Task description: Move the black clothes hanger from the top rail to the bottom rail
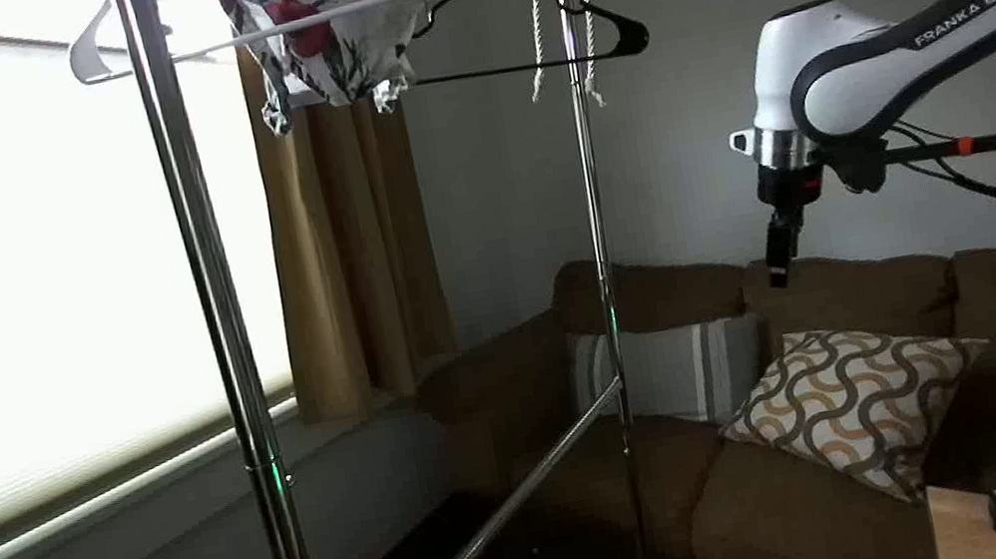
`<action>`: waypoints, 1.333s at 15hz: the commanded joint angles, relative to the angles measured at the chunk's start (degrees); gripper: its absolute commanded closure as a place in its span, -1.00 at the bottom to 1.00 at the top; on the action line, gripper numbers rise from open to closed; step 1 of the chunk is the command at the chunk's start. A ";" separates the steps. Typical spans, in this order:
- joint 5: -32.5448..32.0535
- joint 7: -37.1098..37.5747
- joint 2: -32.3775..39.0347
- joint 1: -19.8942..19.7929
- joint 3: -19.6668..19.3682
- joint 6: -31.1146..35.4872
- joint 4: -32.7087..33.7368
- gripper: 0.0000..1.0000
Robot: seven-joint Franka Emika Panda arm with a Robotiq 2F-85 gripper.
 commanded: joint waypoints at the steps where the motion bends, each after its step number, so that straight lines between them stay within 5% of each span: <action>1: -0.06 0.08 -0.02 0.21 -0.11 -0.25 0.14 -1.00; 9: 2.52 -1.41 -1.18 3.51 0.42 -1.42 0.80 -1.00; 12: 2.02 -5.92 -7.67 4.18 -1.71 1.34 0.37 -1.00; 20: 9.08 -11.26 -9.80 9.88 -4.10 -4.17 16.61 -1.00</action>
